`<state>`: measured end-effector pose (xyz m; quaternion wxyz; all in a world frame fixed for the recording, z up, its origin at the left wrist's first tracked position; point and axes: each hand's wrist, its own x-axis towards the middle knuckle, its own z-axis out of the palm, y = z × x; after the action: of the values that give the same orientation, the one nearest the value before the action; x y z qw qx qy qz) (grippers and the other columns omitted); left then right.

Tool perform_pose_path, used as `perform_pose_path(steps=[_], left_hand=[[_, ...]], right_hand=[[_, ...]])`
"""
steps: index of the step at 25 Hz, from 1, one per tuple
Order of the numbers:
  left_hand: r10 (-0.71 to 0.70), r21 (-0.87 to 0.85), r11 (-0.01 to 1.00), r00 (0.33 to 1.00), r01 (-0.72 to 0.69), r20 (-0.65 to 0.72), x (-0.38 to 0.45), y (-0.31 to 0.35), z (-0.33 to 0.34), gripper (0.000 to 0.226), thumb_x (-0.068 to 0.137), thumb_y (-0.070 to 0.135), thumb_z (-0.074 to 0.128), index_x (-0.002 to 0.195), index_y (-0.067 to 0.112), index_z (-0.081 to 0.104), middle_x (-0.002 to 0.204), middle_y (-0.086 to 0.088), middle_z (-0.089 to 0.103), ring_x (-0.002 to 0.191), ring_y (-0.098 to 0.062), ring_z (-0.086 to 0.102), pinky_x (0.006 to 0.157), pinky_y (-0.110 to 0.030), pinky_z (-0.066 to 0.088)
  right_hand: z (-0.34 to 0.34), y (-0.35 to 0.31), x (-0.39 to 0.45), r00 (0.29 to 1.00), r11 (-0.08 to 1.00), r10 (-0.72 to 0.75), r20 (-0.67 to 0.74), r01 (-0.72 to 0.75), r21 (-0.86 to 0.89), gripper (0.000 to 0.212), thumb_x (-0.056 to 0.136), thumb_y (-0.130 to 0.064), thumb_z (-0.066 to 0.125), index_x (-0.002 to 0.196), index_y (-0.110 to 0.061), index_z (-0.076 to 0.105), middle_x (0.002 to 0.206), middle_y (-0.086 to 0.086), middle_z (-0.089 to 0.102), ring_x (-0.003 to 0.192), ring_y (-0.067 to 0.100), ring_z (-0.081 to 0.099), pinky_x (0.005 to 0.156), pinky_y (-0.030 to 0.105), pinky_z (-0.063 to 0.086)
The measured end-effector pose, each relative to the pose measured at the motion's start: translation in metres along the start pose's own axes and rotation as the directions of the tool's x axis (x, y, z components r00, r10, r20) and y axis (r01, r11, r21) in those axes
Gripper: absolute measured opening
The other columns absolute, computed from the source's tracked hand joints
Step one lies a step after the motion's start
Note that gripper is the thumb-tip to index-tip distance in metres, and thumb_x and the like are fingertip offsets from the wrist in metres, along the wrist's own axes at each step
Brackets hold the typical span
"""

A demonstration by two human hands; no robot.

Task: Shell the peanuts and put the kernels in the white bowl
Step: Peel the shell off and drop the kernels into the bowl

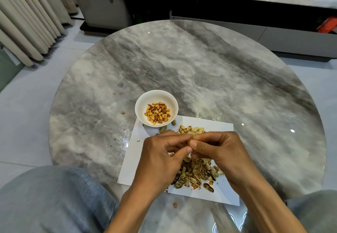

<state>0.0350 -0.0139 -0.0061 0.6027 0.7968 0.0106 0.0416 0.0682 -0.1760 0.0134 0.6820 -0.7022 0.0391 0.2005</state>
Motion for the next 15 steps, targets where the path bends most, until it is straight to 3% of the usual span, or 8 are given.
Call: perform_pose_path(steps=[3, 8, 15], left_hand=[[-0.002, -0.036, 0.999, 1.0, 0.003, 0.018, 0.001, 0.003, -0.002, 0.04, 0.079, 0.002, 0.08, 0.104, 0.033, 0.077, 0.093, 0.013, 0.076, 0.084, -0.006, 0.073, 0.074, -0.022, 0.059], [-0.12, -0.274, 0.954, 0.993, 0.118, 0.011, 0.002, 0.008, -0.005, 0.033, 0.074, -0.007, 0.079, 0.094, 0.019, 0.079, 0.089, 0.001, 0.078, 0.08, -0.016, 0.076, 0.072, -0.024, 0.059], [-0.24, -0.45, 0.87, 0.97, 0.2, -0.034, 0.003, 0.009, 0.003, 0.029, 0.078, -0.009, 0.074, 0.098, 0.011, 0.077, 0.09, -0.004, 0.078, 0.086, -0.017, 0.075, 0.074, -0.022, 0.057]], right_hand=[[-0.003, -0.002, -0.001, 1.0, 0.999, -0.011, 0.029, 0.013, -0.037, 0.013, 0.07, -0.015, 0.078, 0.079, -0.006, 0.08, 0.076, 0.016, 0.075, 0.068, 0.027, 0.071, 0.067, 0.028, 0.059], [0.008, -0.002, -0.006, 0.989, 0.991, -0.133, -0.071, 0.132, -0.016, 0.005, 0.075, -0.009, 0.076, 0.078, -0.009, 0.08, 0.072, 0.012, 0.075, 0.064, 0.023, 0.071, 0.061, 0.022, 0.055], [0.018, 0.004, -0.004, 0.981, 0.962, -0.001, -0.196, 0.055, 0.268, 0.006, 0.076, -0.007, 0.072, 0.079, -0.007, 0.078, 0.075, 0.012, 0.075, 0.063, 0.017, 0.069, 0.063, 0.024, 0.059]])
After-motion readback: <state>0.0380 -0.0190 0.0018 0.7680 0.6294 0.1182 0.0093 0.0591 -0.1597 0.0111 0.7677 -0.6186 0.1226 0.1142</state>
